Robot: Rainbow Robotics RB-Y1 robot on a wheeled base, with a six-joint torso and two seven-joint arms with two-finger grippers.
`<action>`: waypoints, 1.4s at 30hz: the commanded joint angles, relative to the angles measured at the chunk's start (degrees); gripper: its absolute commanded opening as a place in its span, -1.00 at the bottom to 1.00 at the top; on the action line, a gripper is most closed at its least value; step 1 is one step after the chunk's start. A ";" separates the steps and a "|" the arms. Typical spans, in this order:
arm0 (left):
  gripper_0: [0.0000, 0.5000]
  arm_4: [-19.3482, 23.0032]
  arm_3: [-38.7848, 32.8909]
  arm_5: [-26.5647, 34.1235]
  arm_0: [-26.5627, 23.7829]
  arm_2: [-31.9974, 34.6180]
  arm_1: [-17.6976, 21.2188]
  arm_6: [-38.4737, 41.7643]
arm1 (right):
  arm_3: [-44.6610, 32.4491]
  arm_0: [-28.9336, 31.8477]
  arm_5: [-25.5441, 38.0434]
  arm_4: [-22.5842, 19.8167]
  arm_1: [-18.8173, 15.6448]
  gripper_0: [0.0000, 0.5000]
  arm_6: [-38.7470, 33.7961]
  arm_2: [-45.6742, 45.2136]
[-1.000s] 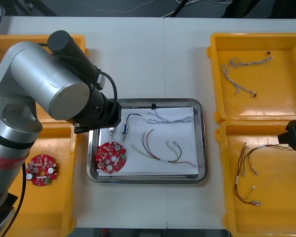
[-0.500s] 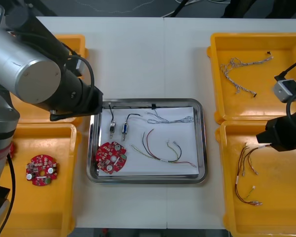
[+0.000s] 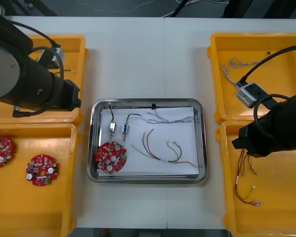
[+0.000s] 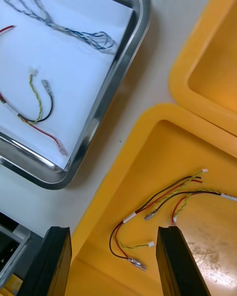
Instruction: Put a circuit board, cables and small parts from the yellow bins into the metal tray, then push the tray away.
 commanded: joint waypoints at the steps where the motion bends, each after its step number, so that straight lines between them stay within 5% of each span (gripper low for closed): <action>1: 1.00 3.10 -2.36 0.37 3.51 6.06 4.94 -11.36 | -1.71 -3.63 0.19 -0.38 -1.21 1.00 4.52 4.92; 11: 1.00 3.45 -3.86 0.37 7.46 13.62 7.14 -21.46 | 2.15 -10.75 0.19 1.47 3.45 1.00 7.77 17.66; 29: 1.00 4.33 -6.84 0.37 15.02 16.08 12.32 -22.26 | 11.38 -20.77 -7.33 13.07 9.95 1.00 23.59 37.70; 42: 1.00 4.59 -7.11 0.37 15.73 16.34 12.32 -21.55 | 16.21 -26.13 -11.03 16.41 12.76 1.00 24.12 50.53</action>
